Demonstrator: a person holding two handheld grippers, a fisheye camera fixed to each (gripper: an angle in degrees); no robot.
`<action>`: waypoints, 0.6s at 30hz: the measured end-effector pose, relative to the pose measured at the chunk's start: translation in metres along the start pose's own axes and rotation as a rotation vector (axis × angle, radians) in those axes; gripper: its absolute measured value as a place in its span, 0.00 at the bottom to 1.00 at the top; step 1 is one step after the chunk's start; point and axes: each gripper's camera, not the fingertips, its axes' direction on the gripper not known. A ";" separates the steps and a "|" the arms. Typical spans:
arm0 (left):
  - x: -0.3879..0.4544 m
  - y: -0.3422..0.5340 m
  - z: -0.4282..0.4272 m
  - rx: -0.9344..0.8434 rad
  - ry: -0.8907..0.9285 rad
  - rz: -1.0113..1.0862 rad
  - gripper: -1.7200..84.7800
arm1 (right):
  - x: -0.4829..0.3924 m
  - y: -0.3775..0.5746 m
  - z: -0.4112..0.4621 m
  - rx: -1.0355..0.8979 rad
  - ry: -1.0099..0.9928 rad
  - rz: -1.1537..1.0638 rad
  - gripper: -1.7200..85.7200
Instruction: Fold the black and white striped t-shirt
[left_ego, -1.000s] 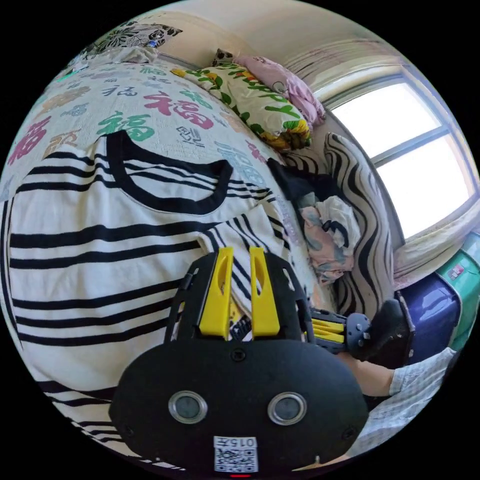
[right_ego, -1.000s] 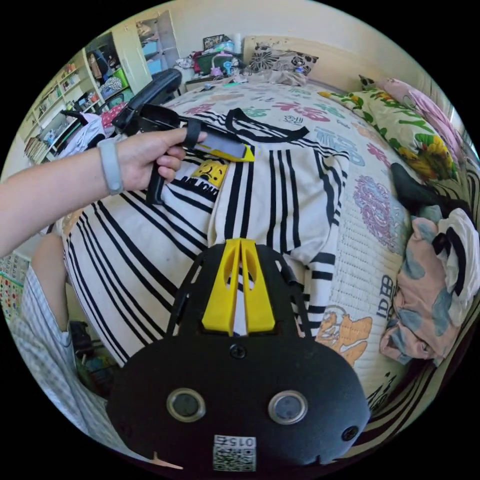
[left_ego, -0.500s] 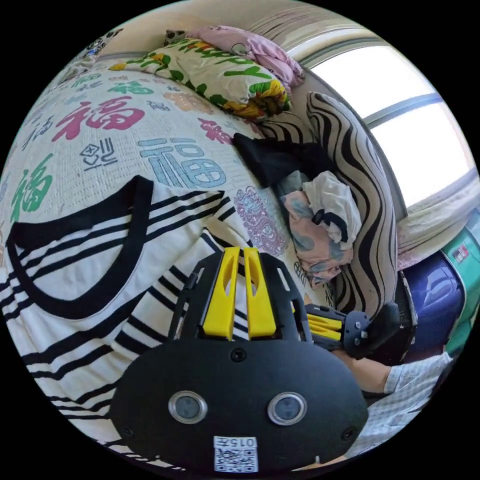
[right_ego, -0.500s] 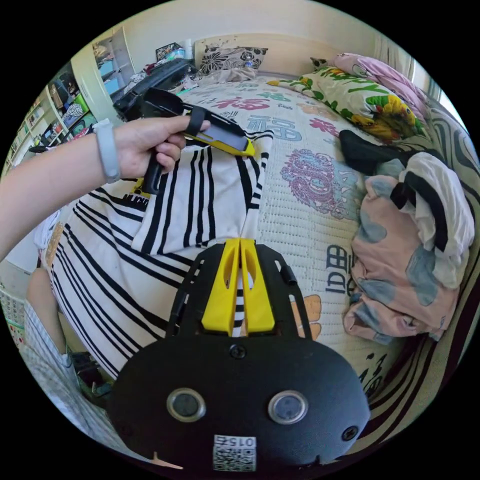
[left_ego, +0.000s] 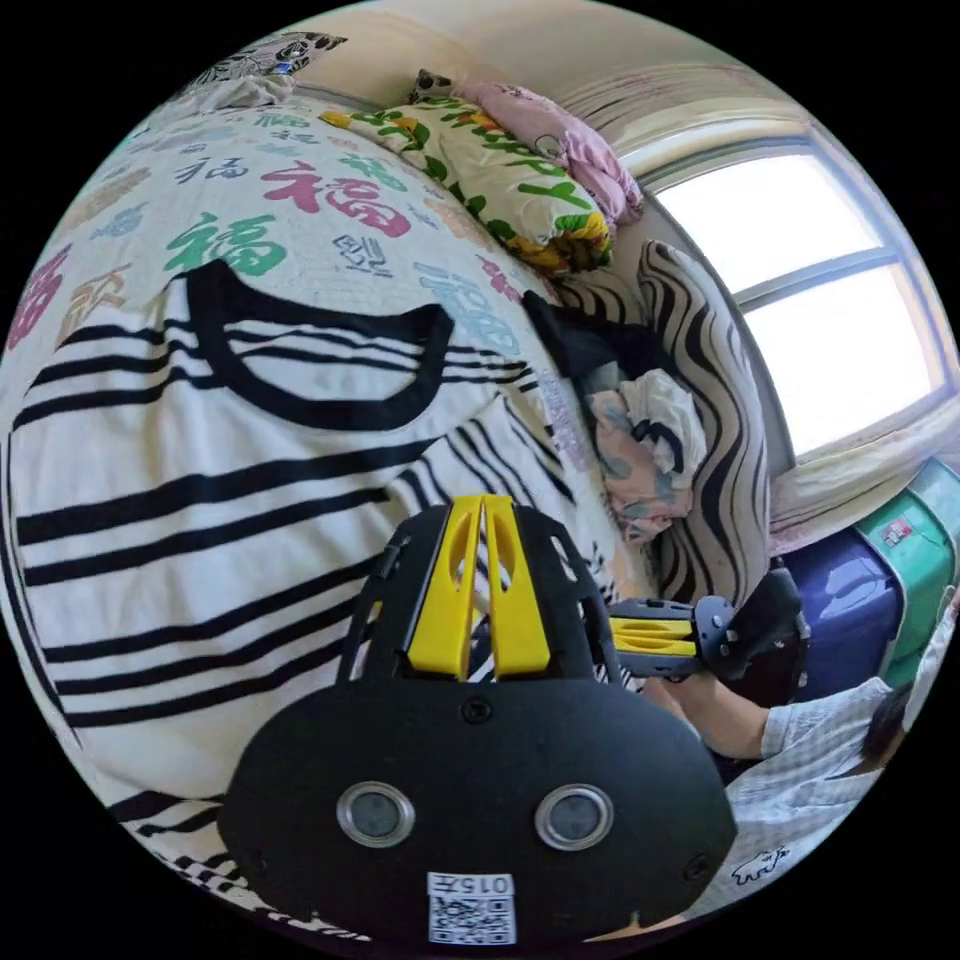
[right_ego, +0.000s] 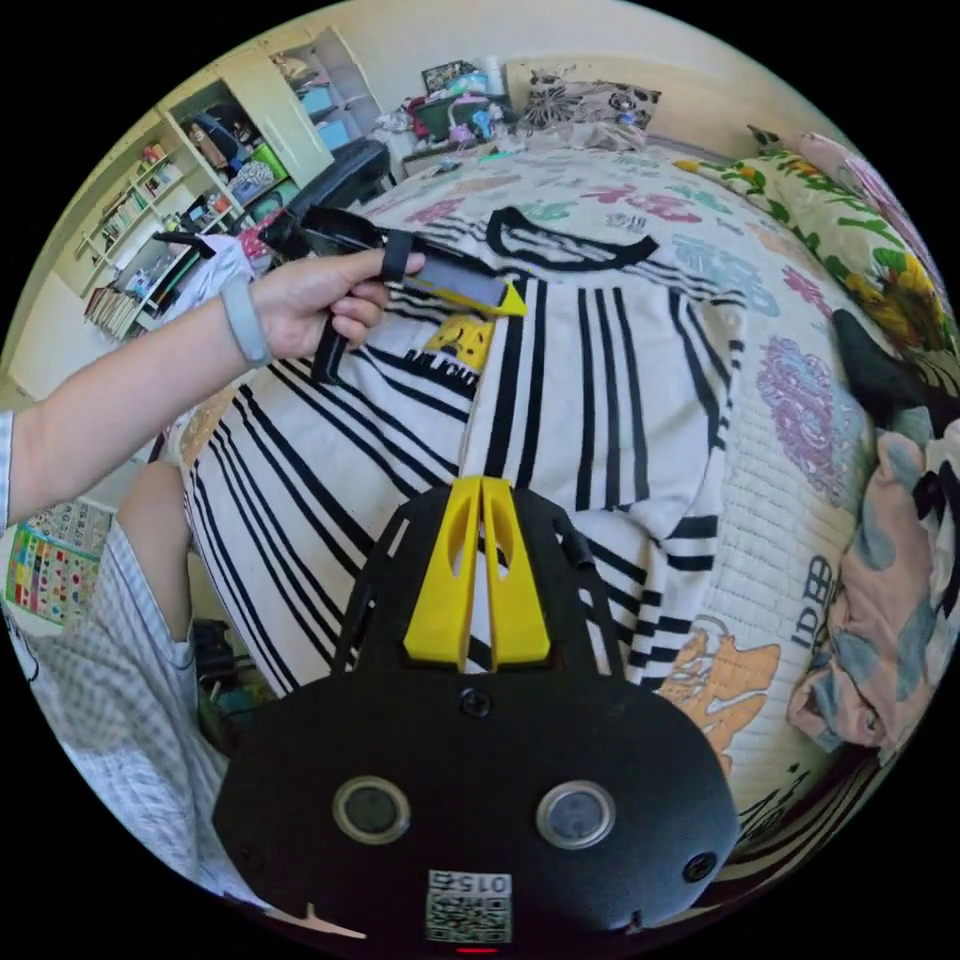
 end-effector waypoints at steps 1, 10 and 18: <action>-0.008 0.004 -0.009 -0.047 -0.068 -0.017 0.01 | -0.003 -0.002 0.010 -0.032 -0.016 -0.013 0.01; -0.026 0.073 -0.195 0.360 -0.043 -0.131 0.06 | -0.013 -0.036 0.030 -0.065 0.048 -0.005 0.02; -0.114 0.226 -0.362 0.782 -0.193 -0.661 0.12 | -0.097 -0.194 0.089 -0.026 -0.050 -0.206 0.05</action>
